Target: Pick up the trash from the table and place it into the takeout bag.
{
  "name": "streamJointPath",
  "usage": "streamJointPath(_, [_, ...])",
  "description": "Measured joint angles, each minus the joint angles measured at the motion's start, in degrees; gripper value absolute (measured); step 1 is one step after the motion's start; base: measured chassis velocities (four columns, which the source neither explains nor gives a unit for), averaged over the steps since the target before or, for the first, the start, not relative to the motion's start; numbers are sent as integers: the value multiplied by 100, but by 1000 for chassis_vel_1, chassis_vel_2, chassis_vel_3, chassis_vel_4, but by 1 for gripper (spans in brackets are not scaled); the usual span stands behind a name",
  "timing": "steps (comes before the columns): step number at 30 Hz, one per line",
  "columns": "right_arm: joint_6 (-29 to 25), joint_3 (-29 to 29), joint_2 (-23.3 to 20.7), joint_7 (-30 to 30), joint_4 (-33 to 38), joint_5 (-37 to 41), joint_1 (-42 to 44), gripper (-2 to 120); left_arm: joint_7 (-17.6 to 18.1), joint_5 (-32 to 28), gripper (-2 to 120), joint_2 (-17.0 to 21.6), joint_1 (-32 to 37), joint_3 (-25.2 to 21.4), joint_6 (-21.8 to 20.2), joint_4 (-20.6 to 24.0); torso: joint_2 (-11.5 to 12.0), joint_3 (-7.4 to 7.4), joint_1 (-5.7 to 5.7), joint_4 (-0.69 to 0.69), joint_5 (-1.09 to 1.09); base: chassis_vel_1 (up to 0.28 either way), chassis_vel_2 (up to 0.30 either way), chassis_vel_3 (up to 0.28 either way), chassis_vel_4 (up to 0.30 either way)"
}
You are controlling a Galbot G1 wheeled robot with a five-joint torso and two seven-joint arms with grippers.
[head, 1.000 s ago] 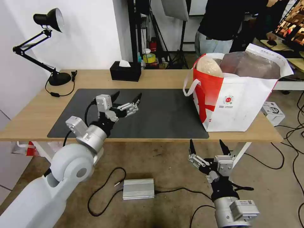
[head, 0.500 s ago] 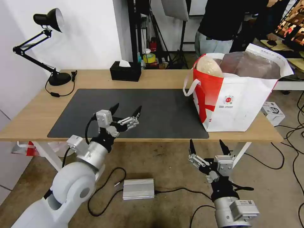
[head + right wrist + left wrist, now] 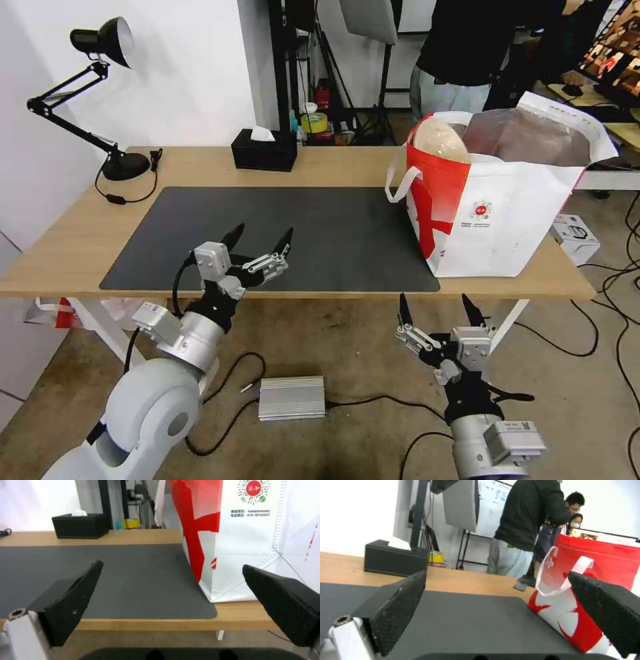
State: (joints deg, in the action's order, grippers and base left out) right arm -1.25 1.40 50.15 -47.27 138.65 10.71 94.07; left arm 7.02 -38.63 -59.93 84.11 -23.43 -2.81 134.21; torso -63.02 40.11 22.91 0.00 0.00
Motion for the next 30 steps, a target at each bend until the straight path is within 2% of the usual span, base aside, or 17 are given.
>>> streamJointPath(30, [0,0,0,0,0,0,0,100,66,1027,100,-944,1087,-204,632,32,-1,0,1,1,0,0,0,0,0])
